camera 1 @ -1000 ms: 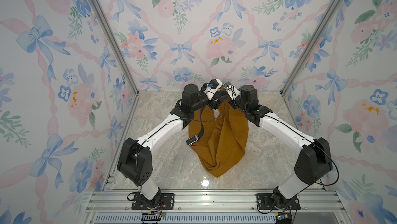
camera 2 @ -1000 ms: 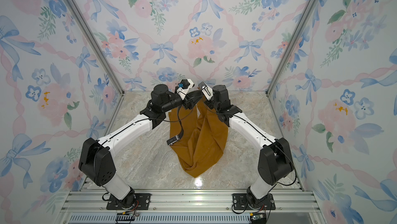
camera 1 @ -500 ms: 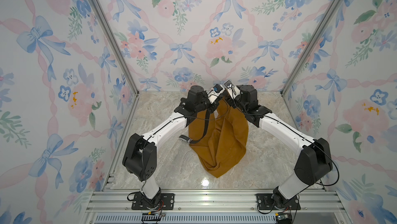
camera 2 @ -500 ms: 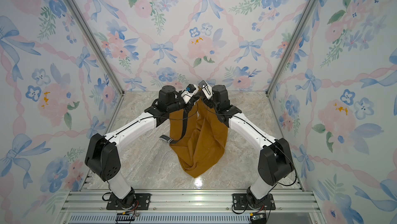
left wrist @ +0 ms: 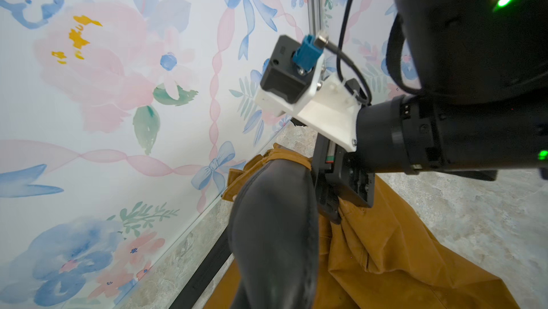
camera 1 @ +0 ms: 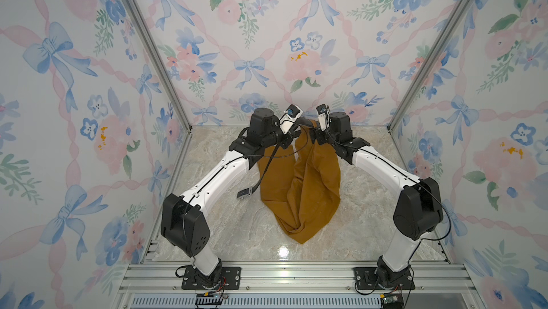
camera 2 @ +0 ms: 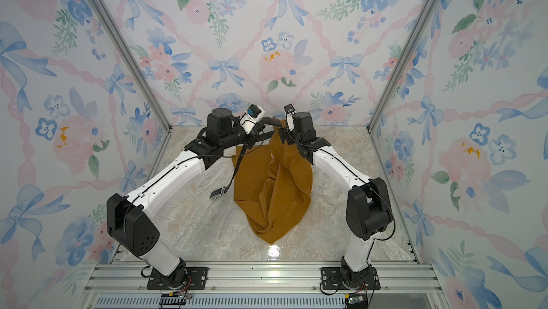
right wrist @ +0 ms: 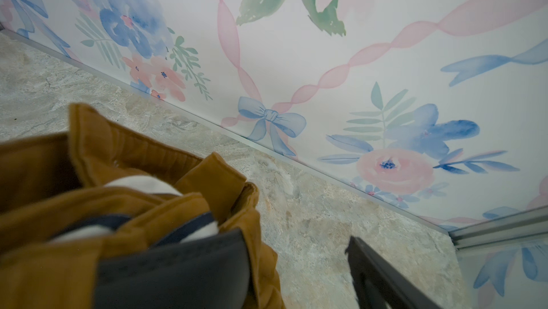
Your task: Remove the belt from the trousers
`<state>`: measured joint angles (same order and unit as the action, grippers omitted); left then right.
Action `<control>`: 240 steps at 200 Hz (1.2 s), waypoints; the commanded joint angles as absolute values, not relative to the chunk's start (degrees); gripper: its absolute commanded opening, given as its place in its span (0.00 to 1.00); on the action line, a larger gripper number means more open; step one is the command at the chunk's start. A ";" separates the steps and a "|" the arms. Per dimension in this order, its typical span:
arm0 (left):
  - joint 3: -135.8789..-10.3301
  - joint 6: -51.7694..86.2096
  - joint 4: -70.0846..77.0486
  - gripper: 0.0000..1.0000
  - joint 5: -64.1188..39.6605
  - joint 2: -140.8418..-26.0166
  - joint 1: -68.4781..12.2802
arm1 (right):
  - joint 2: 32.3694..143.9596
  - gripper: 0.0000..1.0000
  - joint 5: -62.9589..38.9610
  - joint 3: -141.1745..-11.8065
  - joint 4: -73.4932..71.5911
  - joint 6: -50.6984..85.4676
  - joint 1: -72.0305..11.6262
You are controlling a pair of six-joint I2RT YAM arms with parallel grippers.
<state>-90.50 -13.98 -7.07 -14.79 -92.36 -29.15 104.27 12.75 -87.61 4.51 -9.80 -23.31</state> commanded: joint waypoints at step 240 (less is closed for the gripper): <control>-49.22 -5.04 28.12 0.68 -8.98 -74.27 -10.07 | 98.18 0.00 11.28 -76.97 -0.28 -12.52 -15.65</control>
